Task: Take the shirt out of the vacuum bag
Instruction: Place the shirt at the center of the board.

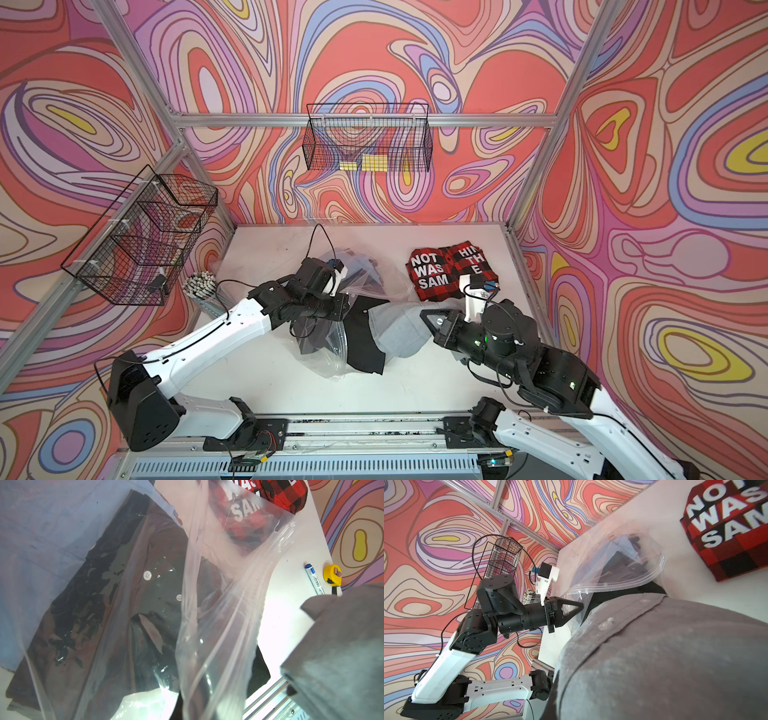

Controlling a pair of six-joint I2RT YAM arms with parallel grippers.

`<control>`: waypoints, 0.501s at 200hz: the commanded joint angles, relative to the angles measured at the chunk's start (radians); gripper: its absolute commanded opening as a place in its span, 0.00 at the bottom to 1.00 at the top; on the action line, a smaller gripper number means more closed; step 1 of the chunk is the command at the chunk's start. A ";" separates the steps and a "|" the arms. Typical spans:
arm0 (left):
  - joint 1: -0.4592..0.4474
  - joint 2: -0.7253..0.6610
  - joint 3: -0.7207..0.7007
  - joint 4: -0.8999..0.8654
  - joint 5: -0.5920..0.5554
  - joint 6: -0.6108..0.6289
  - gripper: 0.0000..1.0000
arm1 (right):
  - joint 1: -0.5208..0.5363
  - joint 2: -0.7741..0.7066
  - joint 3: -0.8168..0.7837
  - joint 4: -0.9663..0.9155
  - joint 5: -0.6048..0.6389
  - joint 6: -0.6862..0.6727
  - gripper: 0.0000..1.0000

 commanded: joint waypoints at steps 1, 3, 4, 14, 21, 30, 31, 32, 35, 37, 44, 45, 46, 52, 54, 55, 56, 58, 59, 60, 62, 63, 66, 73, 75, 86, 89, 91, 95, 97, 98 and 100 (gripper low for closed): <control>0.007 0.013 0.007 -0.033 0.010 0.017 0.00 | 0.004 0.045 0.073 -0.055 0.120 -0.072 0.00; 0.007 0.013 0.007 -0.033 0.011 0.017 0.00 | 0.004 0.050 0.080 -0.061 0.129 -0.074 0.00; 0.007 0.013 0.006 -0.033 0.012 0.017 0.00 | 0.004 0.052 0.085 -0.065 0.133 -0.075 0.00; 0.007 0.013 0.005 -0.032 0.015 0.019 0.00 | 0.005 0.071 0.118 -0.080 0.167 -0.095 0.00; 0.007 0.013 0.004 -0.032 0.017 0.018 0.00 | 0.004 0.082 0.146 -0.091 0.199 -0.115 0.00; 0.009 0.011 0.002 -0.030 0.018 0.019 0.00 | 0.006 0.094 0.182 -0.118 0.256 -0.126 0.00; 0.008 0.011 0.002 -0.029 0.017 0.019 0.00 | 0.005 0.095 0.186 -0.120 0.262 -0.128 0.00; 0.009 0.010 0.002 -0.029 0.018 0.020 0.00 | 0.005 0.097 0.191 -0.123 0.267 -0.131 0.00; 0.008 0.009 0.002 -0.029 0.018 0.020 0.00 | 0.004 0.100 0.199 -0.130 0.283 -0.140 0.00; 0.008 0.009 0.001 -0.029 0.018 0.020 0.00 | 0.004 0.102 0.207 -0.132 0.291 -0.147 0.00; 0.008 0.006 -0.001 -0.028 0.018 0.021 0.00 | 0.005 0.108 0.227 -0.145 0.332 -0.165 0.00; 0.008 0.006 0.000 -0.028 0.017 0.021 0.00 | 0.004 0.109 0.230 -0.146 0.337 -0.166 0.00; 0.009 0.005 0.000 -0.027 0.018 0.021 0.00 | 0.004 0.110 0.233 -0.148 0.344 -0.167 0.00; 0.008 0.002 0.000 -0.027 0.017 0.022 0.00 | 0.004 0.117 0.248 -0.158 0.368 -0.173 0.00; 0.009 0.001 0.000 -0.027 0.016 0.022 0.00 | 0.004 0.118 0.252 -0.158 0.374 -0.176 0.00; 0.008 0.000 -0.001 -0.027 0.016 0.022 0.00 | 0.004 0.120 0.254 -0.158 0.376 -0.179 0.00; 0.008 0.000 -0.001 -0.027 0.016 0.023 0.00 | 0.004 0.121 0.256 -0.157 0.377 -0.181 0.00; 0.009 -0.002 -0.001 -0.027 0.017 0.024 0.00 | 0.004 0.123 0.260 -0.154 0.379 -0.186 0.00; 0.009 -0.003 0.000 -0.027 0.016 0.025 0.00 | 0.005 0.124 0.261 -0.152 0.380 -0.190 0.00; 0.010 -0.004 0.000 -0.027 0.015 0.026 0.00 | 0.005 0.126 0.264 -0.150 0.380 -0.195 0.00; 0.009 -0.006 -0.001 -0.027 0.016 0.027 0.00 | 0.004 0.128 0.267 -0.148 0.380 -0.202 0.00; 0.009 -0.007 -0.001 -0.027 0.015 0.028 0.00 | 0.004 0.130 0.269 -0.146 0.380 -0.206 0.00; 0.008 -0.009 -0.001 -0.027 0.012 0.028 0.00 | 0.004 0.136 0.276 -0.145 0.384 -0.216 0.00; 0.009 -0.017 -0.002 -0.028 0.006 0.030 0.00 | 0.004 0.151 0.297 -0.156 0.400 -0.232 0.00; 0.009 -0.019 -0.002 -0.031 0.004 0.031 0.00 | 0.005 0.157 0.303 -0.159 0.405 -0.235 0.00; 0.009 -0.038 -0.003 -0.034 -0.003 0.038 0.00 | 0.005 0.183 0.327 -0.173 0.429 -0.264 0.00; 0.009 -0.043 -0.005 -0.038 -0.009 0.040 0.00 | 0.005 0.190 0.332 -0.177 0.435 -0.272 0.00; 0.009 -0.048 -0.004 -0.040 -0.013 0.041 0.00 | 0.004 0.194 0.335 -0.178 0.440 -0.276 0.00; 0.009 -0.057 -0.008 -0.043 -0.021 0.042 0.00 | 0.004 0.202 0.339 -0.181 0.445 -0.283 0.00; 0.009 -0.064 -0.010 -0.043 -0.025 0.043 0.00 | 0.004 0.205 0.342 -0.182 0.447 -0.286 0.00; 0.009 -0.067 -0.011 -0.044 -0.027 0.043 0.00 | 0.004 0.207 0.342 -0.183 0.447 -0.288 0.00; 0.008 -0.073 -0.013 -0.045 -0.030 0.044 0.00 | 0.005 0.210 0.344 -0.183 0.448 -0.290 0.00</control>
